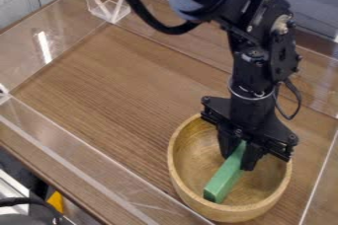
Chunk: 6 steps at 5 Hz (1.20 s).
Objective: Remove the green block from inside the brown bowl and put it on the table
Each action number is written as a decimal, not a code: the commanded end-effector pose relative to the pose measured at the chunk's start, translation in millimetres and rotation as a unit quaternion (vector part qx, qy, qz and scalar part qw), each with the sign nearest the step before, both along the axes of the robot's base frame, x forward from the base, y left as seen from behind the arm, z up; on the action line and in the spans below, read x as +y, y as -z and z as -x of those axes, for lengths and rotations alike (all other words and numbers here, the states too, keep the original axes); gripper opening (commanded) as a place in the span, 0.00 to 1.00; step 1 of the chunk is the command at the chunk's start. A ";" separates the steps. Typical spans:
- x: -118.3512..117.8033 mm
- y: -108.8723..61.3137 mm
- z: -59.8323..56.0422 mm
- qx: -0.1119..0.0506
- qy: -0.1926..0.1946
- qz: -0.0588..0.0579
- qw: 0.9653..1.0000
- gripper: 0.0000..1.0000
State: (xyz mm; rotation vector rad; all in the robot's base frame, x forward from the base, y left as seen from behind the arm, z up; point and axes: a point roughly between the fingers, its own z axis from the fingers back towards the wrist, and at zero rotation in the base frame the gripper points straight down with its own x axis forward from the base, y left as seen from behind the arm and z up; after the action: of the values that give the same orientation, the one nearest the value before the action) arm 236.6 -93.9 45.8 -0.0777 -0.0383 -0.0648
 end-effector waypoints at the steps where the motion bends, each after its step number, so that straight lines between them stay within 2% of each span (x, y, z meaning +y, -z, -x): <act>1: 1.4 -19.5 -4.0 -0.013 -0.007 0.013 1.000 0.00; 2: 3.2 -30.8 -3.1 -0.012 -0.010 0.020 1.000 0.00; 3: 8.1 -52.1 -4.0 -0.018 -0.015 0.029 0.999 0.00; 4: 17.7 -93.3 -9.7 -0.032 -0.023 0.040 0.998 0.00; 5: 43.0 -131.8 -12.8 -0.048 -0.038 0.043 0.997 0.00; 6: 72.9 -152.0 -13.5 -0.052 -0.056 0.035 0.996 0.00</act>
State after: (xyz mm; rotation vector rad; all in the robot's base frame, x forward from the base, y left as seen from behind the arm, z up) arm 247.8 -20.8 182.0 -0.1438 -0.0900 0.0603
